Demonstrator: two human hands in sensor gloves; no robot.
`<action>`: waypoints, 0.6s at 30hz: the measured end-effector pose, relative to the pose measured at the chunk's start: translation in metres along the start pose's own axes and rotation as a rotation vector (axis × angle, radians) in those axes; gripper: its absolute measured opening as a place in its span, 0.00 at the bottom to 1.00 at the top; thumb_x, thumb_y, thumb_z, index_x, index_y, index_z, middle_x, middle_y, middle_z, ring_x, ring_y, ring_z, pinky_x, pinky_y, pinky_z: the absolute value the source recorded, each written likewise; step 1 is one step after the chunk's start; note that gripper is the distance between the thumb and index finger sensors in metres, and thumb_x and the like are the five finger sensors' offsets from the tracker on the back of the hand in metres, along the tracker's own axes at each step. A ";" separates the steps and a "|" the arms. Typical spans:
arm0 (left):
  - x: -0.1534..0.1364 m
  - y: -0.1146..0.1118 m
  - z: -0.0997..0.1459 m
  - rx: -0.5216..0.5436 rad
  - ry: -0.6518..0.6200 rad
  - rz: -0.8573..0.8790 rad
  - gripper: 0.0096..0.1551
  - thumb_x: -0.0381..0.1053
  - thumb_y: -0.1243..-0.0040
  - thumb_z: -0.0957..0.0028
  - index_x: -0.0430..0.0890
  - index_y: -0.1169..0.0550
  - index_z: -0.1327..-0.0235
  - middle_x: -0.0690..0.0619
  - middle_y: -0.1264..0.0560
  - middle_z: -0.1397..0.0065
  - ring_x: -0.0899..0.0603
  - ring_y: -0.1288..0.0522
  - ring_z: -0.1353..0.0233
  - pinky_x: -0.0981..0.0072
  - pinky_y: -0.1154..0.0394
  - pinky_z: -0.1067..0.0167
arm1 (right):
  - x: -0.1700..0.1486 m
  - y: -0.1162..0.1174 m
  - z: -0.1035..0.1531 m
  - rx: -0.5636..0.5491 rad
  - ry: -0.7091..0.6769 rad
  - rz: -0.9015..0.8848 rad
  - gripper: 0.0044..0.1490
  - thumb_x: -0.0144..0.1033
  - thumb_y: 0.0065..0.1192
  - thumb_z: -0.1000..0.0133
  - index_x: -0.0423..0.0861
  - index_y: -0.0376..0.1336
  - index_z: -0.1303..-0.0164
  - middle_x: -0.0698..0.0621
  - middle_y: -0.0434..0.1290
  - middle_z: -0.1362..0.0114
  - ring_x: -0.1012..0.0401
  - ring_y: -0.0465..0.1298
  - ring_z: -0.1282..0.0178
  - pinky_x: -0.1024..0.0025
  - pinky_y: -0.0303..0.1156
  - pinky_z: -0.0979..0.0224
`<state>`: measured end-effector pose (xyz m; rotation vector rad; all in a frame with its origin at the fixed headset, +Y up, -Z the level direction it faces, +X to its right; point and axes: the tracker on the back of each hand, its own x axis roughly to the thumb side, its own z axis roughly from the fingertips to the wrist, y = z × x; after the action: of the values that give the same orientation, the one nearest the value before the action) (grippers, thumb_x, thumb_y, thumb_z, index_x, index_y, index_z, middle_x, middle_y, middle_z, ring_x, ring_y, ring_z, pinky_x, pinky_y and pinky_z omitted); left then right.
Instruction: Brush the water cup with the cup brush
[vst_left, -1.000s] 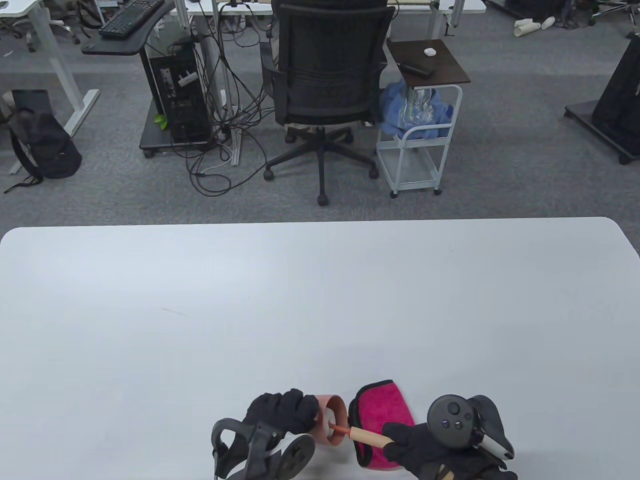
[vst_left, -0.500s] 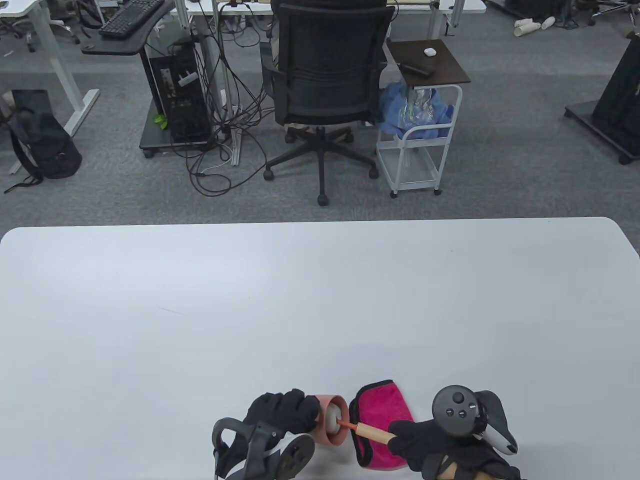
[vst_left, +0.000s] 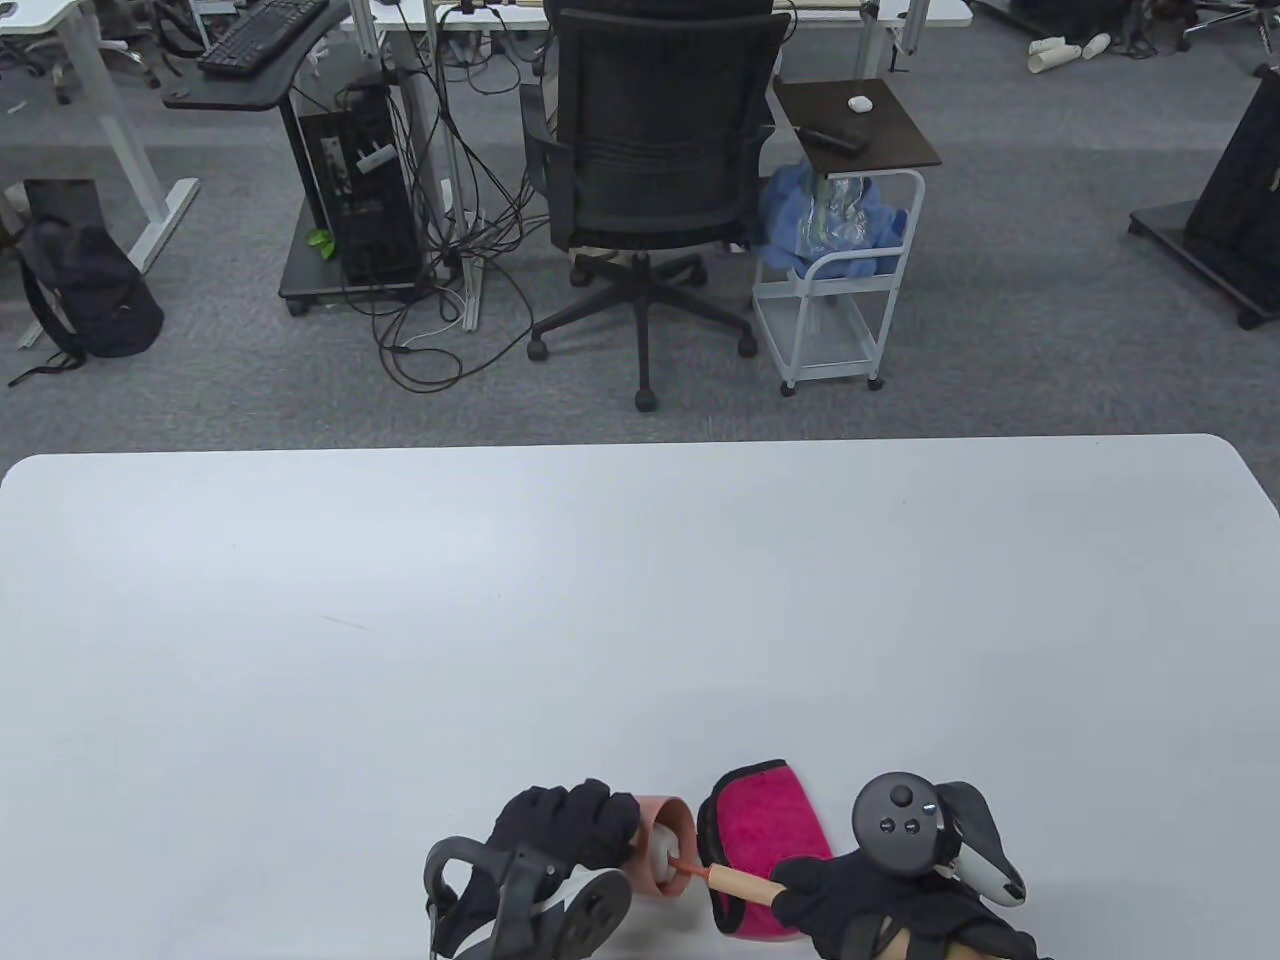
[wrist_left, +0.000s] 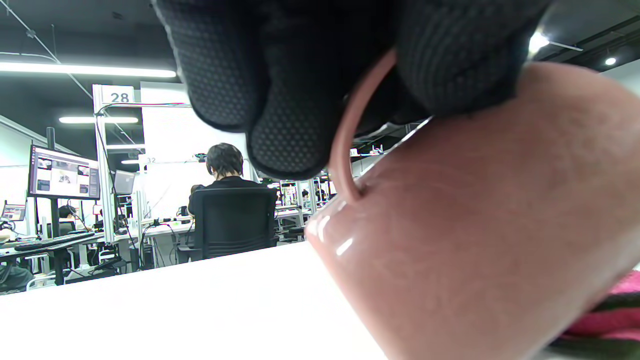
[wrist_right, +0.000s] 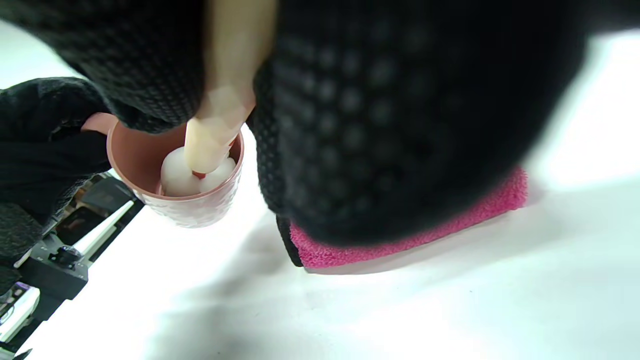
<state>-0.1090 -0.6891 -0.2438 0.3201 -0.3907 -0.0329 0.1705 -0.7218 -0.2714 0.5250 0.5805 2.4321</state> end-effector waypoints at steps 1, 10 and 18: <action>-0.001 0.000 0.000 0.004 0.002 0.002 0.22 0.56 0.35 0.60 0.60 0.19 0.50 0.56 0.20 0.41 0.46 0.12 0.48 0.56 0.17 0.41 | 0.002 0.000 0.001 -0.002 -0.012 0.007 0.34 0.54 0.66 0.49 0.48 0.71 0.36 0.43 0.85 0.63 0.56 0.84 0.87 0.65 0.79 0.79; -0.003 0.002 0.001 0.017 0.019 0.009 0.22 0.56 0.35 0.59 0.60 0.19 0.50 0.56 0.20 0.41 0.46 0.12 0.49 0.56 0.17 0.42 | 0.010 -0.003 0.006 -0.048 -0.087 0.021 0.34 0.53 0.66 0.49 0.47 0.71 0.37 0.43 0.85 0.64 0.57 0.83 0.87 0.65 0.78 0.79; -0.004 0.002 0.001 0.018 0.023 0.012 0.22 0.56 0.35 0.59 0.60 0.19 0.50 0.56 0.20 0.41 0.46 0.12 0.48 0.55 0.17 0.42 | 0.005 -0.011 0.008 -0.103 -0.107 -0.003 0.34 0.54 0.67 0.49 0.48 0.71 0.36 0.44 0.85 0.63 0.57 0.84 0.86 0.65 0.79 0.78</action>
<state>-0.1130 -0.6868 -0.2438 0.3359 -0.3699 -0.0138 0.1759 -0.7081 -0.2693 0.6067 0.4079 2.3995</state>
